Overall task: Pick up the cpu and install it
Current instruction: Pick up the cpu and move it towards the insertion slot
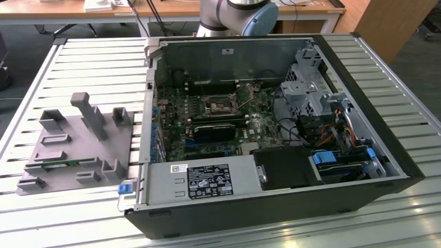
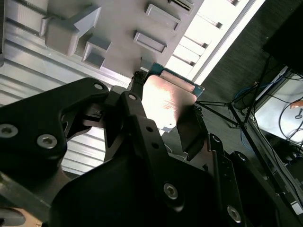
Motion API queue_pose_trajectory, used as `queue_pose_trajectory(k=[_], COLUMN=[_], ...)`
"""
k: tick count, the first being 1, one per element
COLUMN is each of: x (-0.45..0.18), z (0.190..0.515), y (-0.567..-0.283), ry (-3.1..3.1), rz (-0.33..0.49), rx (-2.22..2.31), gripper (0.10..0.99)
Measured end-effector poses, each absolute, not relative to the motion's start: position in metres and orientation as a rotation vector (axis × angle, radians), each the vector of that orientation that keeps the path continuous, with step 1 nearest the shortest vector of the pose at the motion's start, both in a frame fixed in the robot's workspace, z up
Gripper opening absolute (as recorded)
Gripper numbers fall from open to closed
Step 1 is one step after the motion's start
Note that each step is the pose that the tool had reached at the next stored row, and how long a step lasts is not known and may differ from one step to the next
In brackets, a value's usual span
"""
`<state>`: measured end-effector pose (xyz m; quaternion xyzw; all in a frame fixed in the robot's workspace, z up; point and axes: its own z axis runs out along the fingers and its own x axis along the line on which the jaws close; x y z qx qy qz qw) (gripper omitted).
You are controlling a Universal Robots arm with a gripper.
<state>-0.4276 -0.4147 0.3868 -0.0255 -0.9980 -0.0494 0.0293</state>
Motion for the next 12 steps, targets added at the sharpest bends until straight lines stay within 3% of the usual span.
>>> queue_pose_trajectory(k=[12], x=[-0.428], z=[0.410], y=[-0.414], ry=[-3.078], rz=[-0.152], rx=[-0.079], gripper=[0.541])
